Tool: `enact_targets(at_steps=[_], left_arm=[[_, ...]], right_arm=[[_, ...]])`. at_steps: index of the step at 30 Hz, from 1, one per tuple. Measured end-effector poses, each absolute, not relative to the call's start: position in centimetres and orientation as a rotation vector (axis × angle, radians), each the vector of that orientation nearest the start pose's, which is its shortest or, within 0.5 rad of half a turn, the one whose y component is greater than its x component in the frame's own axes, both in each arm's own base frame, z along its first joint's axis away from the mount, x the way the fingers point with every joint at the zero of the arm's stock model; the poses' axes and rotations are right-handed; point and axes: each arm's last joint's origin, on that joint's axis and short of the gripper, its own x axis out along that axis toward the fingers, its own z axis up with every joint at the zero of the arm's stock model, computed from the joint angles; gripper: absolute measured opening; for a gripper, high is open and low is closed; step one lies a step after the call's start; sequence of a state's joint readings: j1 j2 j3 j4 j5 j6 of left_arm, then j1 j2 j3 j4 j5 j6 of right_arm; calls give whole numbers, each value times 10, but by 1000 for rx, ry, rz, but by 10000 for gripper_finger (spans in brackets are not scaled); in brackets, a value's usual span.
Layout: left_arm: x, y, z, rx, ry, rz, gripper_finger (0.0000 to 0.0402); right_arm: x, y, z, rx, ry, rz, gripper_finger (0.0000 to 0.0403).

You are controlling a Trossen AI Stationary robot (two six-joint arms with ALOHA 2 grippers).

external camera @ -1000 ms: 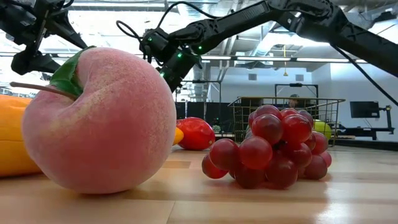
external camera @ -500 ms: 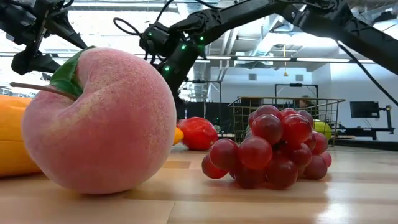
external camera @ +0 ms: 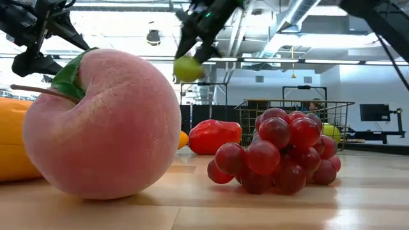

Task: Build produce basket
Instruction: Put the green pear into the gold wire basket

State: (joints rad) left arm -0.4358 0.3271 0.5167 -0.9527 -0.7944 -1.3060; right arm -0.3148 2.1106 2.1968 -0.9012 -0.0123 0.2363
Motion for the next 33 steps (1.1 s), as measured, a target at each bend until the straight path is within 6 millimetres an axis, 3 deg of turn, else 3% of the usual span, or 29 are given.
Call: enact_targets(at_steps=[6,11,15,22,27,33], left_arm=[[66,-8,233,-805,293,668,385],[66,-7,233,-800,284,675,385],[66,-7,233,-798,279,680,385],[66,-7,233,-798,278,680,385],[66,-7,233,-797,278,681,385],[66,-7,233,-811,273,683,385]], right_arm=[[369,-170,395,373,744,-539,269],[328,-182,396,439,775,-665,270],[300,-187,373,523,772,-771,270],[270,-202,301,772,561,-970,270],[269,-205,255,900,456,-1036,270],[275,-214,224,949,490,-1087,270]])
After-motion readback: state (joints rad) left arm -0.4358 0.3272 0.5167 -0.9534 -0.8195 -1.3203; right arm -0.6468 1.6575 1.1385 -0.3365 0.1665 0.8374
